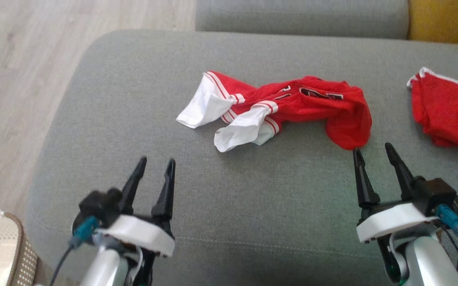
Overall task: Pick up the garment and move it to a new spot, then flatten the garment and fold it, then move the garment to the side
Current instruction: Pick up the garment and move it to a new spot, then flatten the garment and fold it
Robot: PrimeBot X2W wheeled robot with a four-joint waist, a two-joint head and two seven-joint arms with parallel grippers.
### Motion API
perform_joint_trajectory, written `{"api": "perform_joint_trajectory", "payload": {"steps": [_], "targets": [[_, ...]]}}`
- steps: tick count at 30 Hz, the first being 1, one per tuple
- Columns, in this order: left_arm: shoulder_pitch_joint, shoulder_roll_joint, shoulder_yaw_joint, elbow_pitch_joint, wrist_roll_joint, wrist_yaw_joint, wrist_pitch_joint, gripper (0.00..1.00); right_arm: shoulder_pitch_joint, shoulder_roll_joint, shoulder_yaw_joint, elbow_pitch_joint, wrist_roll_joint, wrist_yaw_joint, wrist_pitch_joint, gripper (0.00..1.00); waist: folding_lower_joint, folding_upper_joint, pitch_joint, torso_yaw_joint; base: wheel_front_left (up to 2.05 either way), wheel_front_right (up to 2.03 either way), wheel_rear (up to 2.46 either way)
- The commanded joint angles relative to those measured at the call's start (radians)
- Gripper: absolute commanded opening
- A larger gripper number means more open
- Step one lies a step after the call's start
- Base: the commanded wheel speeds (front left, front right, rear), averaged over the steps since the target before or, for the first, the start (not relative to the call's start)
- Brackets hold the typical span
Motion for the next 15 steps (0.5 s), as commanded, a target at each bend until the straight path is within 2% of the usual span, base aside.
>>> {"api": "perform_joint_trajectory", "payload": {"steps": [1,9,15], "targets": [[-0.042,-0.002,0.044,-0.04,0.014,-0.008,-0.005,1.0,-0.026,0.003,0.023,-0.03,0.003,0.0,-0.006,1.0,0.0,-0.0001,-0.011,0.006,0.0,0.0,0.0],[-0.021,-0.012,0.078,-0.046,0.049,-0.025,-0.005,1.0,-0.034,0.003,0.047,-0.02,0.01,0.0,-0.006,1.0,0.0,-0.0001,-0.01,-0.02,0.0,0.0,0.0],[-0.044,-0.012,0.044,-0.024,0.018,-0.007,-0.005,1.0,-0.045,0.003,0.055,-0.02,0.018,0.0,-0.006,1.0,0.0,-0.0001,0.027,-0.052,0.0,0.0,0.0]]}}
